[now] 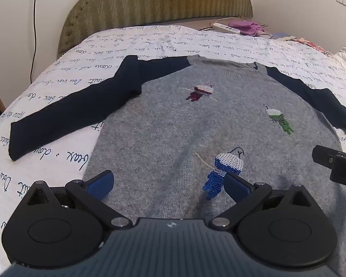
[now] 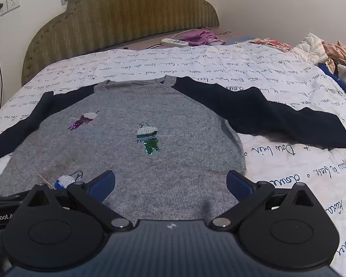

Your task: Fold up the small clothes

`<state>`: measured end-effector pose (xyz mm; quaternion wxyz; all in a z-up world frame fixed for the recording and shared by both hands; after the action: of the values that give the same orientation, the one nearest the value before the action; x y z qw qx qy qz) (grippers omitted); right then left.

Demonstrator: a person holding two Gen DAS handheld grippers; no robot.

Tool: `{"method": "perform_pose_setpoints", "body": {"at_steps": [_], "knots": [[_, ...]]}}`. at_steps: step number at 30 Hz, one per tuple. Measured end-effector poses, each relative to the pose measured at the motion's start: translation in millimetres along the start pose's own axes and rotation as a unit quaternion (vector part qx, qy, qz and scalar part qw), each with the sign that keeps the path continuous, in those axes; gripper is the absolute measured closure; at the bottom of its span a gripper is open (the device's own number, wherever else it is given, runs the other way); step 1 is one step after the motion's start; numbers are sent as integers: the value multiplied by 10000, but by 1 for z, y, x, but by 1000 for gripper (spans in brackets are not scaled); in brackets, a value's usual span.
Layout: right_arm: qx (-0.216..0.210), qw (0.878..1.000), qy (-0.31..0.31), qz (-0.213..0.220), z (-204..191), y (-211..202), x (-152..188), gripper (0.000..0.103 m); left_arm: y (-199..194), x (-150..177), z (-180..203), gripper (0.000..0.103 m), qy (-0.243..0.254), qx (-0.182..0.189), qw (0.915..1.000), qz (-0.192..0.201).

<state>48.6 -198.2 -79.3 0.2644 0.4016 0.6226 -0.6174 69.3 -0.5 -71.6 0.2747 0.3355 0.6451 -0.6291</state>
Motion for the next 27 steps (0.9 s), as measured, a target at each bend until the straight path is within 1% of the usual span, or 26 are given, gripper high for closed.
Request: {"method": "perform_pose_setpoints", "body": {"at_steps": [8, 9, 13, 14, 21, 27], "knots": [[-82, 10000, 30, 9, 2, -3, 2, 0, -5, 2, 4, 1, 19, 84, 10000, 4], [-71, 10000, -52, 23, -1, -4, 3, 0, 2, 2, 2, 1, 53, -9, 10000, -14], [-49, 10000, -33, -18, 12, -2, 4, 0, 0, 3, 2, 1, 22, -11, 10000, -58], [-18, 10000, -85, -40, 5, 0, 6, 0, 0, 4, 3, 1, 20, -11, 10000, -57], [49, 9999, -68, -61, 8, 1, 6, 0, 0, 1, 2, 1, 27, -47, 10000, -37], [22, 9999, -61, -98, 8, 2, 7, 0, -1, 0, 3, 1, 20, -21, 10000, -38]]}}
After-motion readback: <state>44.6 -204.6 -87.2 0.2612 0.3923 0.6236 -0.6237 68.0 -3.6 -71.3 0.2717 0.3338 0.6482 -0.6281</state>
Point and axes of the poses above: each gripper's, at about its wrist camera, not at the fingertips, and y roughly the way its jaws point, z to its right, x to its underside, the point moved 10 cm from there along y, roughly the way its jaws point, and after that the axes turned 7 degrees about z, right-handed, at the moved point
